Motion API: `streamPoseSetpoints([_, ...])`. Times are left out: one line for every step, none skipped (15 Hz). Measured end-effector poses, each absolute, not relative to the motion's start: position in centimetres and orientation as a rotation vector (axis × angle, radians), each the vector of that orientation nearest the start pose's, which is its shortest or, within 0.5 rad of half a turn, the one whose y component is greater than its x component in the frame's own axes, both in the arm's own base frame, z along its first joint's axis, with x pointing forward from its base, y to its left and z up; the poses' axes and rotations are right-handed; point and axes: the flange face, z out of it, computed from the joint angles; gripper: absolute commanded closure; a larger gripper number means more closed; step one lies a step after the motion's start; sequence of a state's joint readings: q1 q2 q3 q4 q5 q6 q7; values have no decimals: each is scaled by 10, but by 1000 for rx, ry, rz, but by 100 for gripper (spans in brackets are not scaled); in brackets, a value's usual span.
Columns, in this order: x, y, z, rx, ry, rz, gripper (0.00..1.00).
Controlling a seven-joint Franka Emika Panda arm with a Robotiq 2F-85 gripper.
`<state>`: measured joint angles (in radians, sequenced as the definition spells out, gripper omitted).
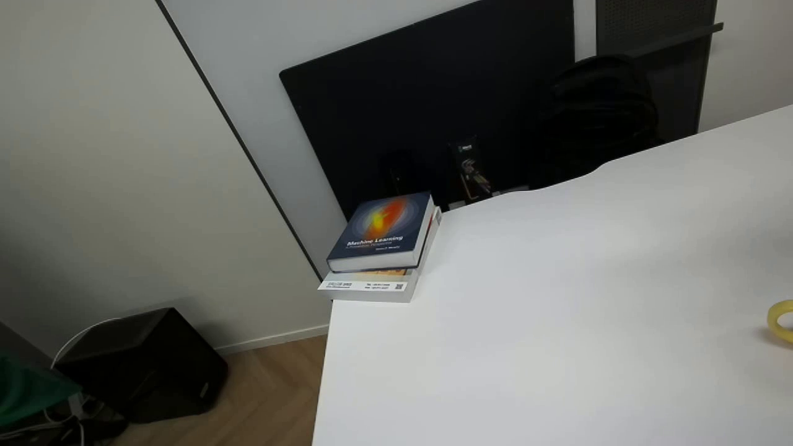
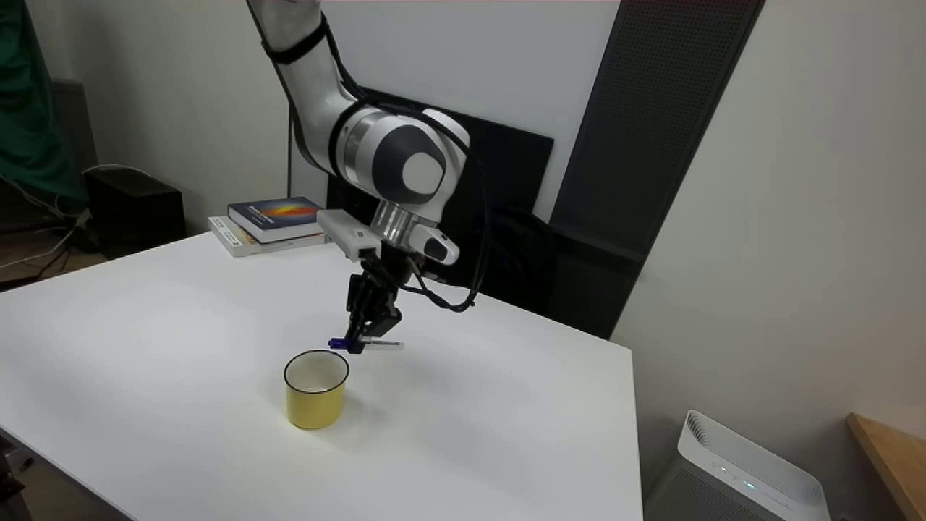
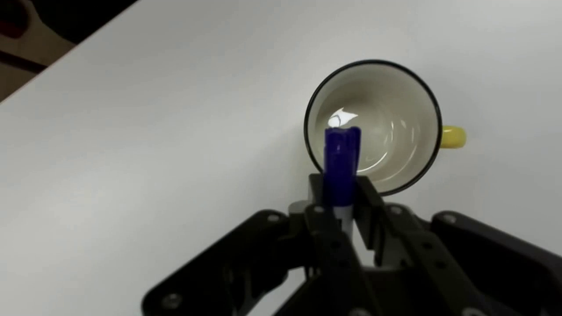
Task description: Pick up the marker from the table and put it in the cup
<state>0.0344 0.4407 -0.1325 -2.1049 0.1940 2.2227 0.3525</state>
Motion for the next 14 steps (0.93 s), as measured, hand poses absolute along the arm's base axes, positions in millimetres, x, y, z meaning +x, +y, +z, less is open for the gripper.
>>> streamPoseSetpoints([540, -46, 185, -2913, 895, 533, 95])
streamPoseSetpoints([539, -45, 186, -2896, 900, 561, 95])
streamPoseSetpoints([538, -43, 185, -2883, 901, 583, 95])
streamPoseSetpoints([537, -41, 185, -2870, 904, 603, 95])
streamPoseSetpoints([536, -39, 185, -2861, 902, 621, 95])
streamPoseSetpoints([535, -36, 184, -2852, 900, 635, 95])
streamPoseSetpoints([534, -32, 184, -2844, 897, 647, 95])
streamPoseSetpoints([534, -28, 184, -2839, 890, 658, 95])
streamPoseSetpoints([533, -25, 184, -2834, 884, 667, 95])
streamPoseSetpoints([533, -20, 183, -2826, 879, 672, 95])
streamPoseSetpoints([533, -16, 183, -2819, 876, 675, 95])
streamPoseSetpoints([533, -13, 183, -2811, 874, 678, 95])
streamPoseSetpoints([533, -10, 183, -2805, 872, 683, 95])
streamPoseSetpoints([532, -7, 182, -2799, 870, 690, 95])
